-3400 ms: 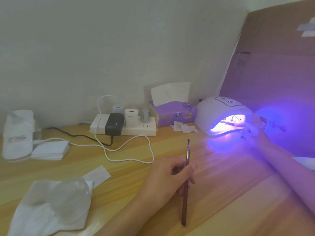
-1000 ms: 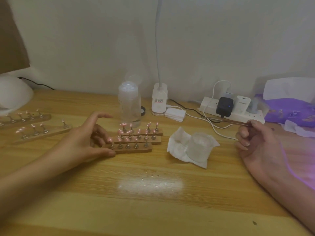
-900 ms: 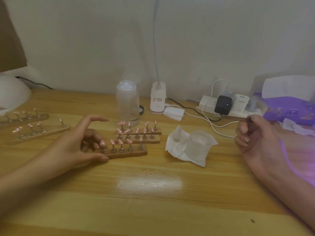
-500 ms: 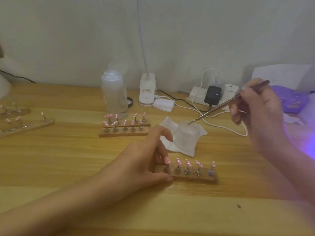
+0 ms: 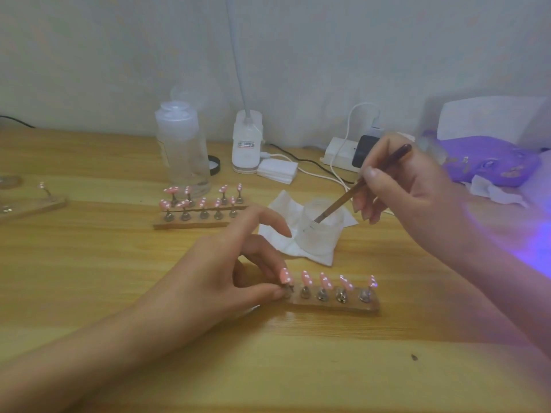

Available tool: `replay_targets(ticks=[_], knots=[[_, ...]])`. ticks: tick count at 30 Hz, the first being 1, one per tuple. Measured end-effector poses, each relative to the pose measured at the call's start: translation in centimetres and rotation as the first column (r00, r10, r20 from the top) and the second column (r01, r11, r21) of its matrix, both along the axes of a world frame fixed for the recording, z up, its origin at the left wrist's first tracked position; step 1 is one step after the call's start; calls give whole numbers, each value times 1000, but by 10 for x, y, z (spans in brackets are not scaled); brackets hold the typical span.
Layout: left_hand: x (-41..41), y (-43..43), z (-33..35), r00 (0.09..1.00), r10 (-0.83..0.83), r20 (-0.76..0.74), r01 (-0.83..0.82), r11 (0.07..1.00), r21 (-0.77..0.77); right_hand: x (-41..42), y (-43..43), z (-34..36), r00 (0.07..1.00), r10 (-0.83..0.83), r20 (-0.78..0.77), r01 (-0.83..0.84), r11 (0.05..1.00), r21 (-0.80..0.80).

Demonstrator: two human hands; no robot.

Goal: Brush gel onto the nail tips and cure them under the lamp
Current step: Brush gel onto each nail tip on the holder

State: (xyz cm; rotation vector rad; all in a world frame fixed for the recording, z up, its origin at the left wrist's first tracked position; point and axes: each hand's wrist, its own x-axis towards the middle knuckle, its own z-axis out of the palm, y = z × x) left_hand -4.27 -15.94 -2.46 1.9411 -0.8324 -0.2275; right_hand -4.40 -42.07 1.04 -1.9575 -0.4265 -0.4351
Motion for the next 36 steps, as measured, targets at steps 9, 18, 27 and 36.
replay_targets(ticks=[9,18,27,36], knots=[[-4,1,5,998,-1,69,-3,998,56,1,-9,7,999,-39,10,37,991,130],[-3,-3,5,998,-59,9,59,998,5,-1,-5,0,998,14,-59,-10,997,78],[-4,-4,7,994,-92,-52,88,993,-74,-5,-13,12,997,-71,34,67,990,127],[-6,1,6,996,-65,-58,59,992,-113,-10,-29,-2,985,-167,-49,174,918,358]])
